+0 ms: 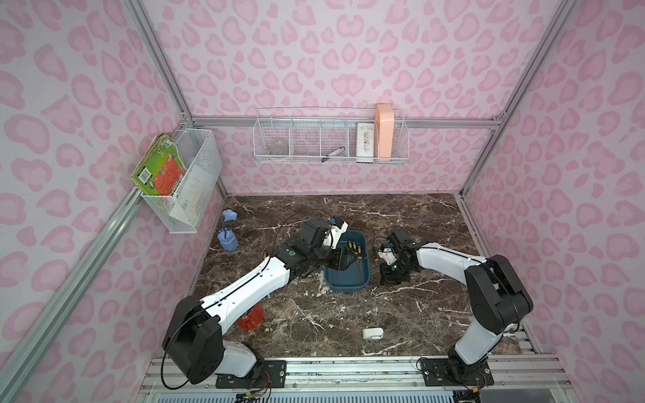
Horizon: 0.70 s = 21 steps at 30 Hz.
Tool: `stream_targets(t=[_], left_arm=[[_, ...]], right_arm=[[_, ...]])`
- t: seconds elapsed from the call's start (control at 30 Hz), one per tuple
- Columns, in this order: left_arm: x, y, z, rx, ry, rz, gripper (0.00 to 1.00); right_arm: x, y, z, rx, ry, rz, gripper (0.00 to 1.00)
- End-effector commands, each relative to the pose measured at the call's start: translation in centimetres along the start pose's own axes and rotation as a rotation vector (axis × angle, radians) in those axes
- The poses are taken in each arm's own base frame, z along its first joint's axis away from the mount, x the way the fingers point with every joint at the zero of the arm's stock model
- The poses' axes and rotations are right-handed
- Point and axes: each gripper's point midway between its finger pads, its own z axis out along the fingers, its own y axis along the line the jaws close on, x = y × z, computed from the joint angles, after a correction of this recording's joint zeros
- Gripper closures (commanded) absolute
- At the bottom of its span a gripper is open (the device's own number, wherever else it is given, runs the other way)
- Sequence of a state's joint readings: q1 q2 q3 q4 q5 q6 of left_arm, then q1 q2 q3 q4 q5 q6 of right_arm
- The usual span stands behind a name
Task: Take the file tool out of the storage box
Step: Place the file tool at the center of the board.
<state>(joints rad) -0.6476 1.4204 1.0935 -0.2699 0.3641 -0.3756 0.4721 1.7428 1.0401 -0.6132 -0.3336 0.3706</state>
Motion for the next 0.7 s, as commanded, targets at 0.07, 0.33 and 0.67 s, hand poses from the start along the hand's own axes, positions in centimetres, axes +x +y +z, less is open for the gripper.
stream_targets(t=[0.07,0.33,0.67], left_arm=[[0.4,-0.6,-0.1,0.026,0.028,0.014,0.44],[0.8,-1.9,-1.0,0.092,0.025,0.030,0.44],[1.3,-1.5,-1.0,0.078,0.030,0.034,0.44]], right_arm=[[0.3,-0.7,-0.2,0.056,0.051,0.020,1.00],[0.6,-1.2,1.1,0.070,0.122,0.031,1.00],[-0.7,-0.7,0.9,0.063,0.077,0.027,0.92]])
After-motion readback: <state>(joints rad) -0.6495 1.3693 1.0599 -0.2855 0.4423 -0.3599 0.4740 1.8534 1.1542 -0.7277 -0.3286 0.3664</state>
